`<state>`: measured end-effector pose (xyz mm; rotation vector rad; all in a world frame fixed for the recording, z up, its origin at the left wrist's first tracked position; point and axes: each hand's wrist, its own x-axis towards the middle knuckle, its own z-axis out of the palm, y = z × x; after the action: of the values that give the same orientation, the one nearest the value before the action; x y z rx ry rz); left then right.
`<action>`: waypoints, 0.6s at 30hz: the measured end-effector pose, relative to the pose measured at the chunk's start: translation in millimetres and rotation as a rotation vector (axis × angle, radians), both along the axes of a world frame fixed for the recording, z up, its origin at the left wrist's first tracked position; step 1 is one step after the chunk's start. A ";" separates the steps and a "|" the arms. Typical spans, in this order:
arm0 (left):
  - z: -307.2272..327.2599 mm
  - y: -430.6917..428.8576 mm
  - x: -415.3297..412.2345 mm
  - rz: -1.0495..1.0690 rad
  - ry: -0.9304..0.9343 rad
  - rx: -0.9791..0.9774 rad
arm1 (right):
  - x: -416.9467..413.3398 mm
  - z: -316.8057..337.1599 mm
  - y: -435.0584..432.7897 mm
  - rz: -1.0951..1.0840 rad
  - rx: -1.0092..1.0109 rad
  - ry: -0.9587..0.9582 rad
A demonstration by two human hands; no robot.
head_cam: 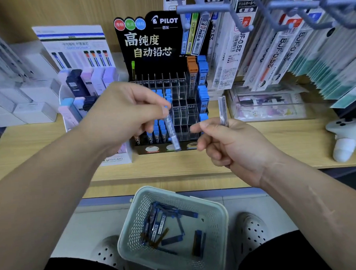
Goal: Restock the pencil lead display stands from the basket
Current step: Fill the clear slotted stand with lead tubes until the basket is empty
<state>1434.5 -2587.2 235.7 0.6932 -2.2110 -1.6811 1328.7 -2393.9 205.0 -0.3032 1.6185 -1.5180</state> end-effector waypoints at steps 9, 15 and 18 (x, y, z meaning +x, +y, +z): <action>-26.2 10.3 3.0 -0.028 -0.093 -0.437 | -6.8 0.6 1.2 -0.051 -0.020 -0.007; -29.0 7.1 -3.2 -0.023 -0.082 -0.570 | -4.9 0.0 5.5 -0.027 0.040 0.042; -23.9 5.4 -4.5 0.024 -0.012 -0.497 | -6.7 -1.3 6.2 -0.036 0.038 0.040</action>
<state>1430.0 -2581.8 211.8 0.5907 -2.4715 -1.0426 1322.0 -2387.7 203.8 -0.2868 1.6905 -1.5151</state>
